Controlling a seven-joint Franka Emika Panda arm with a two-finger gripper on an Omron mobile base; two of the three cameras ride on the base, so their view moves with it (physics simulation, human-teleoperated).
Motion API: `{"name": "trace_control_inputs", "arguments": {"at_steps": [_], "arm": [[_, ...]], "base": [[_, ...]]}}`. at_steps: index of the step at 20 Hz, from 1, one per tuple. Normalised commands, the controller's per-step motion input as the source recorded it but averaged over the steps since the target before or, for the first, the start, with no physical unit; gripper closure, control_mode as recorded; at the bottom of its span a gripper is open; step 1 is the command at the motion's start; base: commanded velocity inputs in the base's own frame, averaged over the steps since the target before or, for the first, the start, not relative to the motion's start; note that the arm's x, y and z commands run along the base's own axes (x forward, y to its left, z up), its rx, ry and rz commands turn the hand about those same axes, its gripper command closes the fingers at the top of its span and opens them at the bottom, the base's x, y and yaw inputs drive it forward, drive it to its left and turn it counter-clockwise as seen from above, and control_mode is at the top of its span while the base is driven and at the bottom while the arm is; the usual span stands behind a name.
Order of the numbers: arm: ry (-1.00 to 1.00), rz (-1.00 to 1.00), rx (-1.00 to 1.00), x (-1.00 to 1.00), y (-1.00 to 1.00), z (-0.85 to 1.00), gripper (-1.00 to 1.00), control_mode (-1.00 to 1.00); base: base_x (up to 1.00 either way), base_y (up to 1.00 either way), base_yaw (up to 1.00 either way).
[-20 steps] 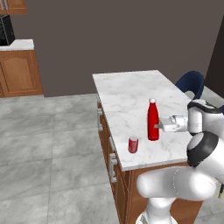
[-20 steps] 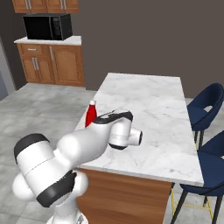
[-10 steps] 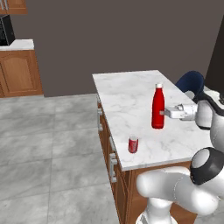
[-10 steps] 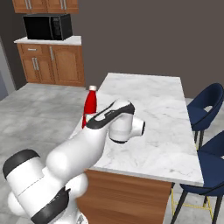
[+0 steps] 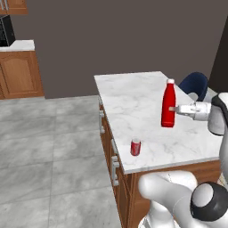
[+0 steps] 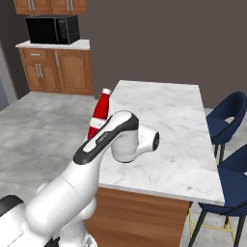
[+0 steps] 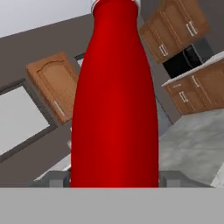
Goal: Pick the water bottle, can from the counter and place them in the open cabinet.
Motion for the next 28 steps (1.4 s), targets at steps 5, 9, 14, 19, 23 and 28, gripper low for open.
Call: {"name": "trace_control_inputs", "arguments": {"at_steps": [5,9,14,19,23,28], "arm": [[0.23,-0.33,0.00,-0.03,0.00,0.18,1.00,-1.00],[0.17,-0.33,-0.01,0.00,0.02,0.17,1.00,-1.00],[0.01,-0.25,-0.07,0.01,0.16,0.16,1.00,-1.00],[0.00,-0.18,-0.13,0.00,0.17,0.10,1.00,-1.00],[0.01,-0.13,-0.21,0.00,0.15,0.12,1.00,-1.00],[0.01,-0.13,-0.30,0.00,0.03,0.25,1.00,-1.00]], "base": [[0.00,0.00,0.00],[0.00,0.00,0.00],[0.00,0.00,0.00],[0.00,0.00,0.00],[0.00,0.00,0.00],[0.00,0.00,0.00]]}}
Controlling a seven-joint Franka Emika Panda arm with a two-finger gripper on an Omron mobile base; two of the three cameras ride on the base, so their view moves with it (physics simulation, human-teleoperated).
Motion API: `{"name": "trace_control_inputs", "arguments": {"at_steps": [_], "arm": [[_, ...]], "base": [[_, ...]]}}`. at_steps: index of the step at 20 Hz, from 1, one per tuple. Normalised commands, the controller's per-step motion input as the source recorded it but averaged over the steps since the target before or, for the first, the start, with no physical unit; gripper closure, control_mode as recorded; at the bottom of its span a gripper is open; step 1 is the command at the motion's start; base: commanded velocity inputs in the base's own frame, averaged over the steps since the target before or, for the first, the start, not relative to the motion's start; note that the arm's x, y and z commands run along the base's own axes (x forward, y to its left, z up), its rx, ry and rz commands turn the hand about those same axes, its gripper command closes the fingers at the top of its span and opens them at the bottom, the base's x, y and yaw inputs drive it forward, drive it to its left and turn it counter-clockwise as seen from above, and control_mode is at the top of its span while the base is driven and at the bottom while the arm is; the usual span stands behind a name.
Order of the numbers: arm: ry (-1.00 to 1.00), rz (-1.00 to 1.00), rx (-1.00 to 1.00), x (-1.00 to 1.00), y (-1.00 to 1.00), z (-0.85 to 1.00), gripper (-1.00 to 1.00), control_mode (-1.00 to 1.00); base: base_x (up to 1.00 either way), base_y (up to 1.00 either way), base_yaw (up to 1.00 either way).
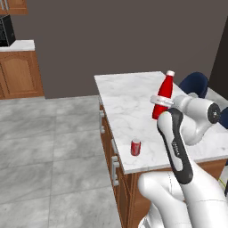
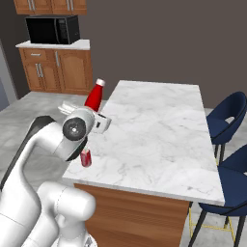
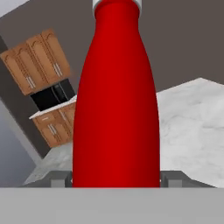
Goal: Pick the water bottle, can from the counter and place them in the open cabinet.
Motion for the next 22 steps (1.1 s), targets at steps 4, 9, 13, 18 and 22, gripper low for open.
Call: {"name": "trace_control_inputs", "arguments": {"at_steps": [4,9,13,18,22], "arm": [[0.00,-0.13,-0.28,0.00,0.00,0.26,1.00,-1.00],[0.03,-0.13,-0.29,0.00,0.06,0.26,1.00,-1.00],[0.09,-0.11,-0.30,0.00,0.02,0.24,1.00,-1.00],[0.11,-0.10,-0.27,-0.07,0.00,0.26,1.00,-1.00],[0.02,-0.05,-0.18,-0.25,0.00,0.29,1.00,-1.00]], "base": [[0.00,0.00,0.00],[0.00,0.00,0.00],[0.00,0.00,0.00],[0.00,0.00,0.00],[0.00,0.00,0.00]]}}
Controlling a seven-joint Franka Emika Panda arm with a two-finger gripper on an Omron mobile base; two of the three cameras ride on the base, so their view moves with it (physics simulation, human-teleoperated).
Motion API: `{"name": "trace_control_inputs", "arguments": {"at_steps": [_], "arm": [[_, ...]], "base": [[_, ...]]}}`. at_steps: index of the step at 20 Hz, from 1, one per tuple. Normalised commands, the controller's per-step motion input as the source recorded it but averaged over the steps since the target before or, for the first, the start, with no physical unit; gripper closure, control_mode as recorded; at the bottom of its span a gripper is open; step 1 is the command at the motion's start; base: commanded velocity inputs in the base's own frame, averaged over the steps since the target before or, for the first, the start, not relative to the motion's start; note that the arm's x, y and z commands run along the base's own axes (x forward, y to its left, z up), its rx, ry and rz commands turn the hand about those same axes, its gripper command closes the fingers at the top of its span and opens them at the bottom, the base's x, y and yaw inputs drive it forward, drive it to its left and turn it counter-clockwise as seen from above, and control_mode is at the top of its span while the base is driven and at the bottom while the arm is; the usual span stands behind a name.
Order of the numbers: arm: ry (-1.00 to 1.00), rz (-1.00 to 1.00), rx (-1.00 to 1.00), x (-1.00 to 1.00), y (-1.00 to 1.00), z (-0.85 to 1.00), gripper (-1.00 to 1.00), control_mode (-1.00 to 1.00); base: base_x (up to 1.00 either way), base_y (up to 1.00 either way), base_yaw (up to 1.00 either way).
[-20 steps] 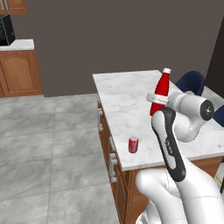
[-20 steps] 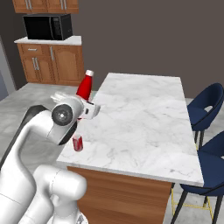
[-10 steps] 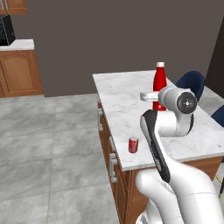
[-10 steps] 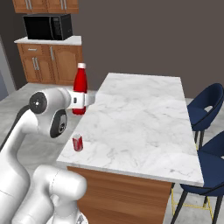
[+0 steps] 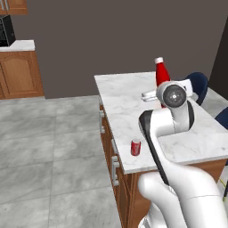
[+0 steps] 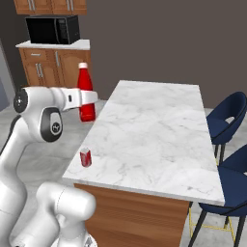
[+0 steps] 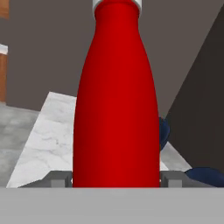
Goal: Pick the water bottle, can from the counter and place them in the open cabinet.
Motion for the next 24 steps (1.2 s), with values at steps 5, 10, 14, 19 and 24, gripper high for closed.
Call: {"name": "trace_control_inputs", "arguments": {"at_steps": [5,10,14,19,24], "arm": [[0.00,0.00,-0.10,-0.35,0.00,0.24,1.00,-1.00],[0.00,0.00,-0.05,-0.39,0.00,0.28,1.00,-1.00],[-0.05,0.00,0.00,-0.21,0.00,0.47,1.00,-1.00],[-0.03,0.00,0.01,-0.07,0.00,0.55,1.00,-1.00],[-0.03,0.01,0.04,-0.09,0.00,0.45,1.00,-1.00]], "base": [[0.00,0.00,0.00],[0.00,0.00,0.00],[0.00,0.00,0.00],[0.00,0.00,0.00],[0.00,0.00,0.00]]}}
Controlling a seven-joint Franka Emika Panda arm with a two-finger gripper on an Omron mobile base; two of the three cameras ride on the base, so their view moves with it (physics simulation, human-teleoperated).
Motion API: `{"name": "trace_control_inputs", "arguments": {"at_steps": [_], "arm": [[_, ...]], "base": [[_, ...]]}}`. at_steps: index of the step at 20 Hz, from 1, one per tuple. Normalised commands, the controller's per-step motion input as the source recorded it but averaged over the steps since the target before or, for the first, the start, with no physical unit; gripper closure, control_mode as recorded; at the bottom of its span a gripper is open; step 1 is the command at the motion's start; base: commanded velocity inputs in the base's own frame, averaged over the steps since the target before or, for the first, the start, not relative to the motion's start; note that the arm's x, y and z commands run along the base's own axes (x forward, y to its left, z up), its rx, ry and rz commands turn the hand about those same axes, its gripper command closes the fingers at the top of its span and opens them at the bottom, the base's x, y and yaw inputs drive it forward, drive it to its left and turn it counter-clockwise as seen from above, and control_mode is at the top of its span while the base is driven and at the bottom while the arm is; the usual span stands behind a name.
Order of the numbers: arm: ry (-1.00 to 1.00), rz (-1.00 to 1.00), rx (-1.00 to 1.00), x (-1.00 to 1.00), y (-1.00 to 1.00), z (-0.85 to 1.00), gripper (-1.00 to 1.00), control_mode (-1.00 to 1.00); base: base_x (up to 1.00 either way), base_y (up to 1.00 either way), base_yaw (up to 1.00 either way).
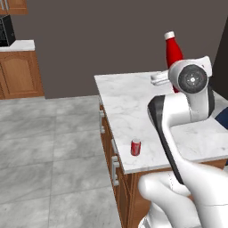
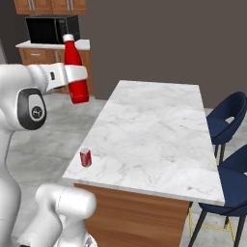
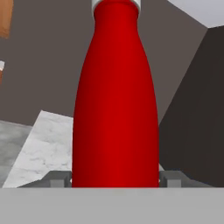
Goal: Pick the water bottle, can from the counter and place them in the open cabinet.
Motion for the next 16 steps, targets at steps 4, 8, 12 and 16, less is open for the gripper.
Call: {"name": "trace_control_inputs", "arguments": {"at_steps": [4,8,12,16], "arm": [[-0.01,0.01,0.03,-0.15,0.01,0.19,1.00,-1.00],[-0.15,0.02,0.04,-0.26,0.00,0.01,1.00,-1.00],[-0.25,0.04,0.05,-0.21,0.00,0.00,1.00,-1.00],[-0.22,0.05,0.05,-0.19,0.00,0.03,1.00,-1.00]], "base": [[0.00,0.00,0.00],[0.00,0.00,0.00],[0.00,0.00,0.00],[0.00,0.00,0.00]]}}
